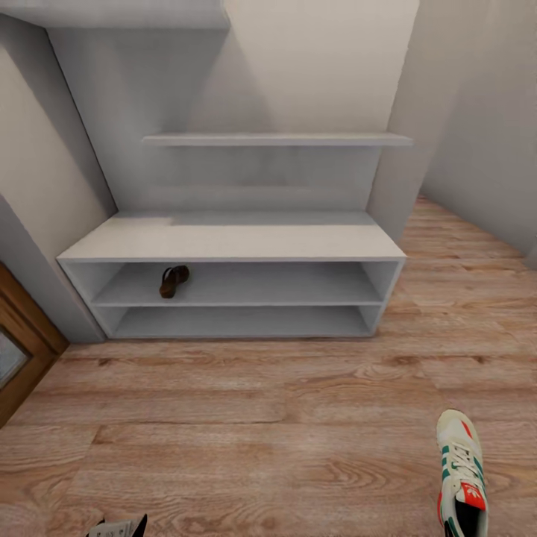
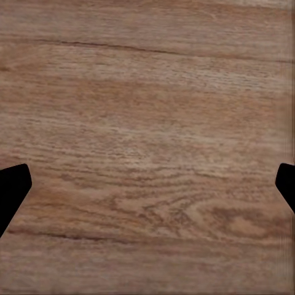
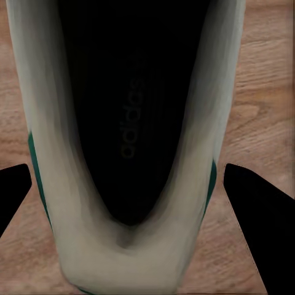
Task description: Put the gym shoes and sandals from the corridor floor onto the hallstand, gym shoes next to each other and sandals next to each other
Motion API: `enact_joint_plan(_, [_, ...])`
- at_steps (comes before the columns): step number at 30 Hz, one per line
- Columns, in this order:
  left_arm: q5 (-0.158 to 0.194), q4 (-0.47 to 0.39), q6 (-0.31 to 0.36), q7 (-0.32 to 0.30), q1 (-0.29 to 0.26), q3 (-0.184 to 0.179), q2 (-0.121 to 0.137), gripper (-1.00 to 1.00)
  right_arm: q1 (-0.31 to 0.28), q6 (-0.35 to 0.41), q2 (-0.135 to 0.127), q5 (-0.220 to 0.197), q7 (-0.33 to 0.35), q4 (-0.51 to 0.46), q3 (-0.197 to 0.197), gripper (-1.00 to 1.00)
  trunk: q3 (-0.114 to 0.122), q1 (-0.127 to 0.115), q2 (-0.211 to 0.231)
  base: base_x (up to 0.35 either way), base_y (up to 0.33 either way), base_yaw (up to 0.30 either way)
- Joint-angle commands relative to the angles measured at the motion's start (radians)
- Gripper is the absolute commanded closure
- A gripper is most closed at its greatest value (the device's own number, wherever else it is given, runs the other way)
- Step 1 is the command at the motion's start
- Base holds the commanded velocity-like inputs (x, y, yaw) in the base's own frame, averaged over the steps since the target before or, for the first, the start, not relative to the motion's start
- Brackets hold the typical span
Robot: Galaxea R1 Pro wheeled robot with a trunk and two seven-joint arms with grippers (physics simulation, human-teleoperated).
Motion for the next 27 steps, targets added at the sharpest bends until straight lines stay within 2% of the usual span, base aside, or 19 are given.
enact_joint_plan(1, [0.006, 0.001, -0.001, -0.01, -0.001, 0.005, 0.0, -1.0, -0.001, -0.001, 0.0, 0.009, 0.002, 0.001, -0.009, 1.0, -0.001, 0.0, 0.0, -0.069, -0.037, 0.0])
enact_joint_plan(5, [0.006, 0.001, -0.001, -0.011, -0.001, 0.005, -0.001, -1.0, -0.002, 0.032, 0.013, 0.015, 0.002, -0.004, 0.001, 1.0, -0.001, 0.0, 0.0, -0.033, -0.018, 0.0])
enact_joint_plan(8, [0.005, 0.001, -0.002, -0.011, -0.001, 0.004, -0.001, -1.0, -0.005, 0.118, 0.04, 0.043, 0.002, -0.02, 0.022, 1.0, -0.001, 0.0, 0.0, -0.012, -0.006, 0.0])
enact_joint_plan(9, [0.005, 0.001, -0.002, -0.011, -0.001, 0.004, -0.001, -1.0, -0.013, 0.187, 0.058, 0.065, 0.002, -0.039, 0.033, 1.0, -0.001, 0.0, 0.0, -0.006, -0.003, 0.0])
enact_joint_plan(11, [0.005, 0.002, -0.003, -0.011, -0.001, 0.004, -0.001, -1.0, -0.028, 0.269, 0.08, 0.09, 0.002, -0.069, 0.043, 1.0, -0.001, 0.0, 0.0, -0.004, -0.002, 0.0])
enact_joint_plan(12, [0.005, 0.002, -0.003, -0.012, -0.001, 0.004, 0.0, -1.0, -0.05, 0.36, 0.106, 0.115, 0.002, -0.111, 0.049, 1.0, -0.001, 0.0, 0.0, -0.002, -0.001, 0.0])
enact_joint_plan(15, [0.005, 0.002, -0.003, -0.012, -0.001, 0.005, 0.0, -1.0, -0.087, 0.504, 0.152, 0.149, 0.001, -0.187, 0.055, 1.0, -0.001, 0.0, 0.0, -0.002, -0.001, 0.0])
enact_joint_plan(16, [0.006, 0.002, -0.003, -0.012, -0.001, 0.005, 0.001, -1.0, -0.109, 0.597, 0.184, 0.168, -0.001, -0.239, 0.057, 1.0, -0.001, 0.0, 0.0, 0.0, 0.0, 0.0])
enact_joint_plan(18, [0.005, 0.002, -0.003, -0.012, -0.001, 0.005, 0.001, -1.0, -0.128, 0.684, 0.215, 0.184, -0.002, -0.287, 0.059, 1.0, -0.001, 0.0, 0.0, 0.0, 0.0, 0.0])
enact_joint_plan(19, [0.005, 0.002, -0.003, -0.012, -0.001, 0.005, 0.002, -1.0, -0.148, 0.761, 0.244, 0.196, -0.004, -0.33, 0.06, 1.0, -0.001, 0.0, 0.0, 0.0, 0.0, 0.0])
enact_joint_plan(21, [0.005, 0.002, -0.003, -0.012, -0.001, 0.005, 0.002, -1.0, -0.171, 0.827, 0.271, 0.204, -0.005, -0.365, 0.06, 1.0, -0.001, 0.0, 0.0, 0.0, 0.0, 0.0])
enact_joint_plan(22, [0.005, 0.002, -0.003, -0.012, -0.001, 0.005, 0.002, -1.0, -0.2, 0.883, 0.297, 0.21, -0.006, -0.392, 0.061, 1.0, -0.001, 0.0, 0.0, 0.0, 0.0, 0.0])
enact_joint_plan(27, [0.005, 0.002, -0.004, -0.016, -0.001, 0.005, 0.004, -1.0, -0.303, 0.998, 0.352, 0.219, -0.008, -0.421, 0.062, 1.0, -0.001, 0.0, 0.0, 0.0, 0.0, 0.0])
